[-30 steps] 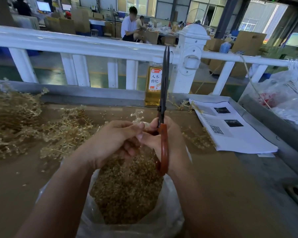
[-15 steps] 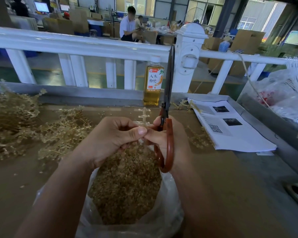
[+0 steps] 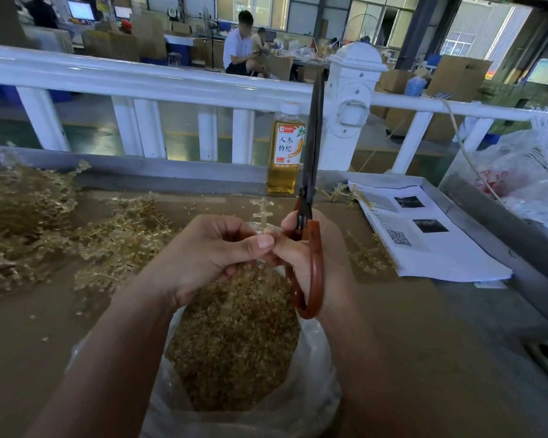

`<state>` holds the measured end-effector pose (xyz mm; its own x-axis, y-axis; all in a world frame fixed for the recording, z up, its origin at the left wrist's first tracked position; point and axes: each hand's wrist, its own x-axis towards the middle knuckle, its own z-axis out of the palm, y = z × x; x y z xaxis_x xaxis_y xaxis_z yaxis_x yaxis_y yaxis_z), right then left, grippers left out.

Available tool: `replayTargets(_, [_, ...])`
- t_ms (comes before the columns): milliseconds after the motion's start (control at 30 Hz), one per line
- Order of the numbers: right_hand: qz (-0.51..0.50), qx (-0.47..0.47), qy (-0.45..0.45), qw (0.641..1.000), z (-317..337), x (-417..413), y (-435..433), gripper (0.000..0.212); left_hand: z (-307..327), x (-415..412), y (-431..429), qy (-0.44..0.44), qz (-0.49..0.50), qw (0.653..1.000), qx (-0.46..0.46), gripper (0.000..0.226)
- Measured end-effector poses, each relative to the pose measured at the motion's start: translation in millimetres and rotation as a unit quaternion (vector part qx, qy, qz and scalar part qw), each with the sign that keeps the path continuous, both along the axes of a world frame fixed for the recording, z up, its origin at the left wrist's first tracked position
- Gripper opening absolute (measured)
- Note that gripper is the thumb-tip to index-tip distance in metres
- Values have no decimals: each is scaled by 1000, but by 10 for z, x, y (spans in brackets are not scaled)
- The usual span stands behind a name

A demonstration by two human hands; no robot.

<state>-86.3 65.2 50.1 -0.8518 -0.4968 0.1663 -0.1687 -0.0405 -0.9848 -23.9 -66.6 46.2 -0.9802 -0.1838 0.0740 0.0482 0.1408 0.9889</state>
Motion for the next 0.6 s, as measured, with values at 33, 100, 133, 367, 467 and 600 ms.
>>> replayTargets(33, [4,-8,-5,1000,-4,4,-7,25,-2,2,-6,-1,0,1000,5,33])
replayTargets(100, [-3,-27,-12,1000,-44,-11,-18,25,-13,3,-33,-6,-5,1000,21,26])
replayTargets(133, [-11,-38,-20,999,-77,-26,-22,25,-20,4,-46,-9,-9,1000,28,24])
replayTargets(367, [-42,-27,23,999,-95,-69,-12,25,-16,-6,-38,-4,-7,1000,22,19])
replayTargets(467, [-13,-26,-3,1000,-88,-69,-1,25,-16,-17,-13,25,46,999,-7,33])
replayTargets(600, [-32,0,24,999,-65,-56,0,29,-10,-45,39,56,108,992,-36,26])
